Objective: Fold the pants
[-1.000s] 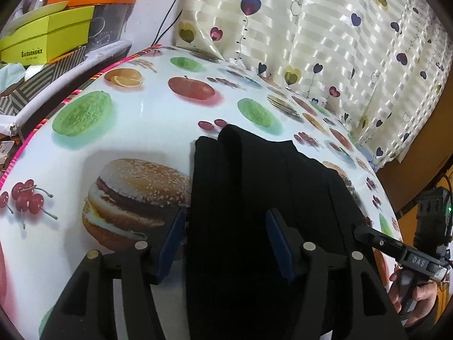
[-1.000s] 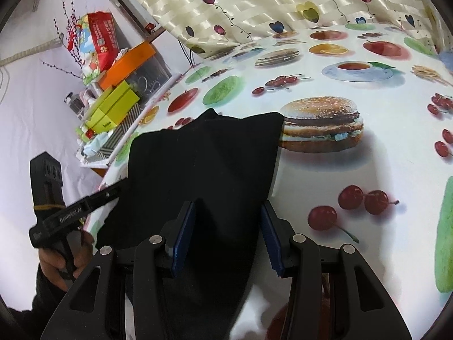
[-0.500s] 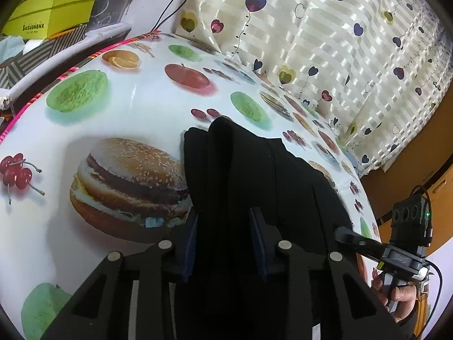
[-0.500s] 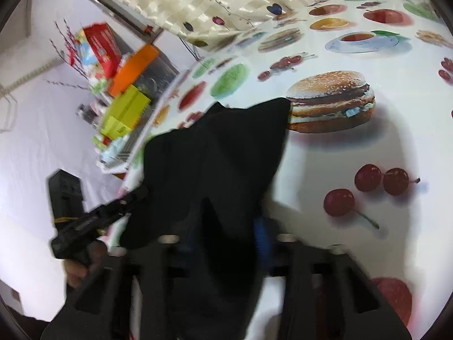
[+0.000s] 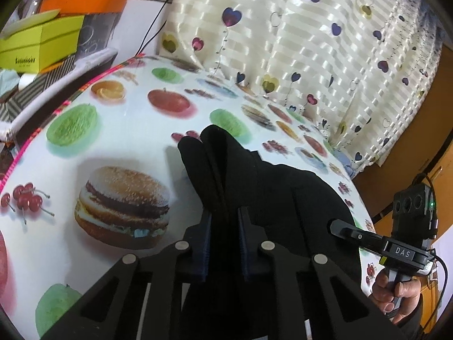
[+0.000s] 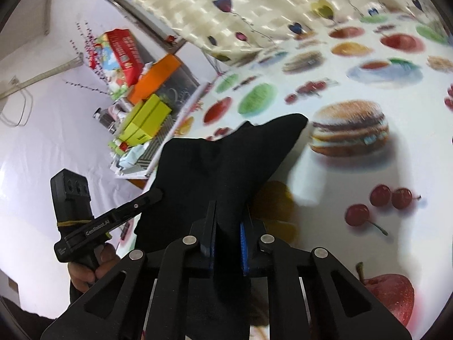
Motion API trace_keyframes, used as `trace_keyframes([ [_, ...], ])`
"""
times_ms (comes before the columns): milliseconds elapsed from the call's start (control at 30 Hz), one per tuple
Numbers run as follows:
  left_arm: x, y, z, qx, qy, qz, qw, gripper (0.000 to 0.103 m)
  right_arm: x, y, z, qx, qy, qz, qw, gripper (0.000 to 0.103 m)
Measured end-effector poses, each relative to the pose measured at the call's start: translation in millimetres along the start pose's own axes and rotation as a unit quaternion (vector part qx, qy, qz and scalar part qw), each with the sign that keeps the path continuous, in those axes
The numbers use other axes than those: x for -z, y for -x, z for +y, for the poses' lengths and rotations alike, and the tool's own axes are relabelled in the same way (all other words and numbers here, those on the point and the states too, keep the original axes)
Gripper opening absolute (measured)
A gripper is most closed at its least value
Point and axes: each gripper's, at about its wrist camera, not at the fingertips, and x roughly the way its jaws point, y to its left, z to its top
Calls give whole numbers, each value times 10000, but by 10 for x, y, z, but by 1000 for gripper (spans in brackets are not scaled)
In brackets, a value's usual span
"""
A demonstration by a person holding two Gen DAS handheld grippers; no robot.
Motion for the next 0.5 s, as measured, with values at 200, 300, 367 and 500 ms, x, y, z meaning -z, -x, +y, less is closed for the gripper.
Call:
trace_keyframes([
  [200,-100,83,-66,-3,-139,-103,9999,18,-84,34,175,-69,222,-76,9997,13],
  [300,-195,109,-57,-59,-192,-164,9997,18,-177,-13,226,-83,272,-92,9996,13],
  [367,-266,121,-47,-110,-255,-205,9994,18,-237,-46,249,-98,313,-108,9994,13],
  [500,-464,93,14,-259,-337,-281,9987,18,-400,-168,309,-101,413,-118,9990,13],
])
